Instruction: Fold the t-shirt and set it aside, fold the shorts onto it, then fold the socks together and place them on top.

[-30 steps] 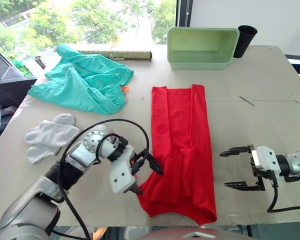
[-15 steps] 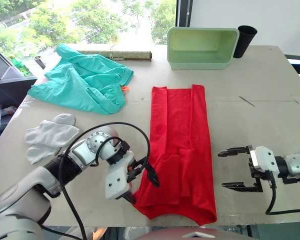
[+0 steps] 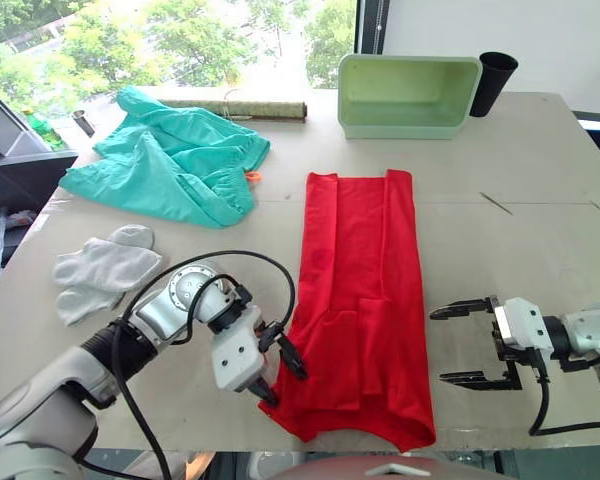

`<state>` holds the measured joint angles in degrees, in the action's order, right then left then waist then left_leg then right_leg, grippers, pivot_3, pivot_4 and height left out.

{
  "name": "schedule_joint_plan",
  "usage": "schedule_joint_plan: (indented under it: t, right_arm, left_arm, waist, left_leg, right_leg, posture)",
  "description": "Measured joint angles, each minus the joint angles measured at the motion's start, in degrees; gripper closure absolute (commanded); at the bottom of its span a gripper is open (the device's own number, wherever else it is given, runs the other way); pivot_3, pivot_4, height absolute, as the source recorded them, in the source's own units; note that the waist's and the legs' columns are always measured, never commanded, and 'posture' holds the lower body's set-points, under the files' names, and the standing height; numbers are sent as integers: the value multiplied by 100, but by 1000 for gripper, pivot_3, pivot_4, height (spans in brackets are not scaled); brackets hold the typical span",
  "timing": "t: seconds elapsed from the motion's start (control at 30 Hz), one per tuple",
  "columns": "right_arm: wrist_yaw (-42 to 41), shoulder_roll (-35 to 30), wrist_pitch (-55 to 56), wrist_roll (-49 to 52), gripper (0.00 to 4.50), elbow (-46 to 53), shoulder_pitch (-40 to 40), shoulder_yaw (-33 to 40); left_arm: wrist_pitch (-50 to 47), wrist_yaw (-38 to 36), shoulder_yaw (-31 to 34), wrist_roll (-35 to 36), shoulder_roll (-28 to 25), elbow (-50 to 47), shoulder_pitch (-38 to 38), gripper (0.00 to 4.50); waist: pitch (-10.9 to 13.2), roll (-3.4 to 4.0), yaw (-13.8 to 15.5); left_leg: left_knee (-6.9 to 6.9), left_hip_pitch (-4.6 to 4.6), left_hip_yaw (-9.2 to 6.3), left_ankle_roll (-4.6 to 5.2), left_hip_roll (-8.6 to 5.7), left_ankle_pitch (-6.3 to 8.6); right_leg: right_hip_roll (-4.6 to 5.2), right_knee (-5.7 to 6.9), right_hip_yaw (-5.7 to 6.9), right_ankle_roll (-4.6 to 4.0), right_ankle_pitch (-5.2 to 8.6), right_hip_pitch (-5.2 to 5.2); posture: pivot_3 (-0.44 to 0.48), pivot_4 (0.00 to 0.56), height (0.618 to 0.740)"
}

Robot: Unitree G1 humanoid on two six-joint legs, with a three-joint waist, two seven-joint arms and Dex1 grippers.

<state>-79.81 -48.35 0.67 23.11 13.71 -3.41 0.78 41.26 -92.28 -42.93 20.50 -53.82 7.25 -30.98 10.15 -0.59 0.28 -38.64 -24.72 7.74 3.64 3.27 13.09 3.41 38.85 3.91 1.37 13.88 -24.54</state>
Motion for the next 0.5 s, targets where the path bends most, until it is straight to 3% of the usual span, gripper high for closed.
schedule_joint_plan:
  t: [0.1,0.5]
  right_arm:
    - [-83,0,58,36,0,0,5,-8]
    - [-943,-343,1722,-474,0,-249,273,-821]
  left_arm:
    - [-76,0,127,10,17,-9,96,4448]
    - [-115,0,656,-4,119,-14,497,4448]
  waist:
    - [0,0,21]
    - [0,-1,42]
  left_leg:
    - [-1,0,0,0,0,0]
    - [-10,0,0,1,5,0]
  right_leg:
    - [0,0,0,0,0,0]
    - [-4,3,2,1,1,0]
  posture:
    - [0,150,740]
    - [0,150,740]
